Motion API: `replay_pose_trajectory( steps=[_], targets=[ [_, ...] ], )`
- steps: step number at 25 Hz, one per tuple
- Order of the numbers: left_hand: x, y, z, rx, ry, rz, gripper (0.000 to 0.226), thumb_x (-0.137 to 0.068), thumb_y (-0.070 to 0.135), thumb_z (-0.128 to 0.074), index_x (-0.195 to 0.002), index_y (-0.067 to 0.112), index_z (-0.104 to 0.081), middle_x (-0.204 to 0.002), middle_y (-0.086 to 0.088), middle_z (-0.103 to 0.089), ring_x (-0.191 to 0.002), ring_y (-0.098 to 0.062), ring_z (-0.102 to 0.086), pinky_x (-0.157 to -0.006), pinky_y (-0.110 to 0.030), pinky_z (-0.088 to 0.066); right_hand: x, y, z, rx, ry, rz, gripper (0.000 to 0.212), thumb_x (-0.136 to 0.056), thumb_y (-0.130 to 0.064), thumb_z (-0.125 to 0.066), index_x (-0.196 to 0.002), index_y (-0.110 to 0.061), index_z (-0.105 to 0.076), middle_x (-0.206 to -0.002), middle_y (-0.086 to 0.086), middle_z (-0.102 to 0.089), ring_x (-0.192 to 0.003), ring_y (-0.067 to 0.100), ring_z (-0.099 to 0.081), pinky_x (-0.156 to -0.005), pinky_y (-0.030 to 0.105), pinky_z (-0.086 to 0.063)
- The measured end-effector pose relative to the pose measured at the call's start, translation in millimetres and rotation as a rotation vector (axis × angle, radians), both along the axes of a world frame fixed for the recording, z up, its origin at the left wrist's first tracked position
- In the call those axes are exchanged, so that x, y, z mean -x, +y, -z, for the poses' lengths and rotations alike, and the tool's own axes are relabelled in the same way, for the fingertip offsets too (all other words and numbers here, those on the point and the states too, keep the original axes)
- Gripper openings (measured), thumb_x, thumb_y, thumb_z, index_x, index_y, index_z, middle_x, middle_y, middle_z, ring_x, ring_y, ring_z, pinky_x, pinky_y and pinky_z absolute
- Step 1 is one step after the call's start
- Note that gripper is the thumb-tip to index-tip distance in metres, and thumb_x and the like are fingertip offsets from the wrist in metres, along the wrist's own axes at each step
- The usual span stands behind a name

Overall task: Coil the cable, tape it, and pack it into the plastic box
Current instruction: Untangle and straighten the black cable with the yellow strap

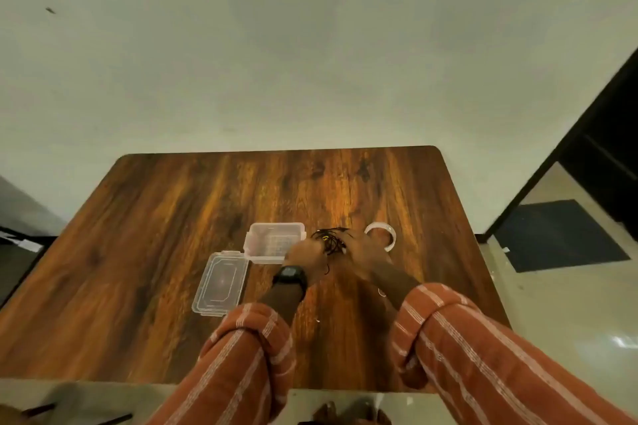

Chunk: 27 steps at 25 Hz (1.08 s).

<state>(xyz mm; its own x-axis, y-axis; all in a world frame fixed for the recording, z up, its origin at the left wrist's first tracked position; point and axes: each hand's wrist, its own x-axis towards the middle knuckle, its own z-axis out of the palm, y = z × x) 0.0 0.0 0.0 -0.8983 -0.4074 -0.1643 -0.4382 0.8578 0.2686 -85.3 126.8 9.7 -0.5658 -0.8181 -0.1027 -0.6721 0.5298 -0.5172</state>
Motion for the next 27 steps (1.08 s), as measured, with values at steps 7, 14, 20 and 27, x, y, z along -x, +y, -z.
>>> replay_pose_trajectory(
  steps=[7, 14, 20, 27],
  targets=[
    [11, 16, 42, -0.38, 0.044, -0.274, 0.032, -0.093, 0.028, -0.056, -0.124, 0.027, -0.058, -0.12, 0.001, -0.065, -0.112, -0.024, -0.06, -0.098, -0.046, -0.049, 22, -8, 22, 0.131, -0.256, 0.381, 0.043, -0.083, -0.034, -0.046, -0.113, -0.015, -0.07, -0.107, 0.007, -0.073, -0.097, 0.022, -0.064, -0.083, 0.035, -0.049],
    [-14, 16, 68, -0.234, -0.26, 0.268, 0.03, -0.096, 0.033, -0.046, -0.118, 0.023, -0.064, -0.115, -0.001, -0.063, -0.099, -0.019, -0.061, -0.075, -0.025, -0.043, 49, -61, 43, -0.066, -0.099, 0.311, 0.031, -0.099, -0.012, -0.043, -0.12, -0.013, -0.067, -0.123, 0.011, -0.067, -0.111, 0.029, -0.065, -0.083, 0.036, -0.051],
    [-26, -10, 51, -0.05, -0.022, 0.319, 0.059, -0.095, 0.064, -0.02, -0.089, 0.023, -0.062, -0.077, 0.004, -0.061, -0.063, -0.012, -0.055, -0.062, -0.03, -0.051, 66, -67, 67, -0.358, -0.002, 0.23, 0.032, -0.1, -0.015, -0.049, -0.131, -0.01, -0.054, -0.137, 0.013, -0.057, -0.122, 0.03, -0.059, -0.098, 0.041, -0.051],
    [28, -32, -1, -0.171, 0.419, -0.154, 0.051, -0.084, 0.054, -0.059, -0.128, 0.029, -0.052, -0.125, 0.001, -0.061, -0.11, -0.018, -0.059, -0.09, -0.037, -0.049, 82, -82, -22, 0.244, -0.568, 0.418, 0.011, -0.102, -0.012, -0.05, -0.099, -0.003, -0.056, -0.09, 0.012, -0.065, -0.083, 0.024, -0.063, -0.08, 0.034, -0.055]
  ],
)
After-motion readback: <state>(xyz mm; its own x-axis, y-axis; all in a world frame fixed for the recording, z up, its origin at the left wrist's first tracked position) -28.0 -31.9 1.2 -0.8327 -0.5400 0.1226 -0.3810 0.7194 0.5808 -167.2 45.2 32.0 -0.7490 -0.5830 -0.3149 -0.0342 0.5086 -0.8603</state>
